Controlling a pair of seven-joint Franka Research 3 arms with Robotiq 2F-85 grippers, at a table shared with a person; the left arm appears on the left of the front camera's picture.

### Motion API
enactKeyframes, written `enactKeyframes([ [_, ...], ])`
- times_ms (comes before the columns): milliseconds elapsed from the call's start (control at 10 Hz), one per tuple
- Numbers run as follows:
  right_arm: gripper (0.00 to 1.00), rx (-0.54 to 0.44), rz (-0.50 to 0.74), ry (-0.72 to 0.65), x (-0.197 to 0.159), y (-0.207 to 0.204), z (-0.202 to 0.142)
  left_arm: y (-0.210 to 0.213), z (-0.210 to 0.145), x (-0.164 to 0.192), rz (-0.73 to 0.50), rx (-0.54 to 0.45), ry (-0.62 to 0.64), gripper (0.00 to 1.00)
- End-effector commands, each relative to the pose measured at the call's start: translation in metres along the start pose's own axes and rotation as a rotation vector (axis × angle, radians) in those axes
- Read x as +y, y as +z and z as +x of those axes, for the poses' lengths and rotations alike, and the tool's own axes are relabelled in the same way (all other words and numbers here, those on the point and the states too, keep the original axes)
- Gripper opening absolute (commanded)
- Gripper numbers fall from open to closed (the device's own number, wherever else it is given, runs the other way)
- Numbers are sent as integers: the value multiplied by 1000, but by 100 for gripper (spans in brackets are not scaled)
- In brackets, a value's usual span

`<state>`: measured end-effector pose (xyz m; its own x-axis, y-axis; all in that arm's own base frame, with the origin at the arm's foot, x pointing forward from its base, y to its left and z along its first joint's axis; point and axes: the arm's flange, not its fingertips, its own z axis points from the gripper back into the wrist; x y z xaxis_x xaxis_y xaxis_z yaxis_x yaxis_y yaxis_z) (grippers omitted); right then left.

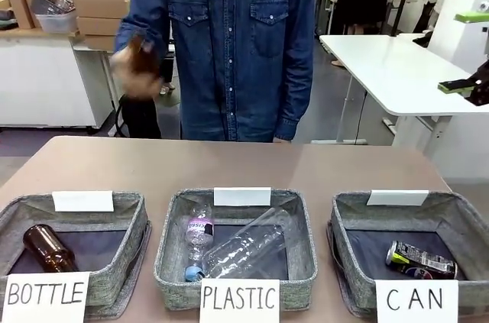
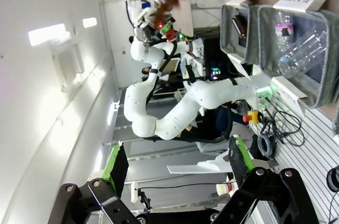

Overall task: Sort the can waste into the basket.
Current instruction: Pick up the can waste from the table and place it in the right Fabric basket.

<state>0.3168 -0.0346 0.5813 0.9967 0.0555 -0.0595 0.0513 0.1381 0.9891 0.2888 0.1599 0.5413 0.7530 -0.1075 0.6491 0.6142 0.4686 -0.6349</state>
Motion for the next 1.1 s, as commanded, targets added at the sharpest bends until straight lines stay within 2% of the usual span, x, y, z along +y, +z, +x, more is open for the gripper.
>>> enactKeyframes([
  [0, 100, 9, -2, 19, 0, 2, -1, 8, 0, 7, -4, -40, 23, 0],
  [100, 100, 9, -2, 19, 0, 2, -1, 10, 0, 9, -136, 68, 54, 0],
  [300, 100, 9, -2, 19, 0, 2, -1, 74, 5, -7, -236, 23, 98, 0],
  [400, 100, 9, -2, 19, 0, 2, -1, 104, 2, -16, -199, -41, 115, 0],
  [500, 100, 9, -2, 19, 0, 2, -1, 120, -3, -22, -197, -57, 121, 0],
  [1000, 100, 9, -2, 19, 0, 2, -1, 108, -3, -12, -182, 5, 183, 0],
])
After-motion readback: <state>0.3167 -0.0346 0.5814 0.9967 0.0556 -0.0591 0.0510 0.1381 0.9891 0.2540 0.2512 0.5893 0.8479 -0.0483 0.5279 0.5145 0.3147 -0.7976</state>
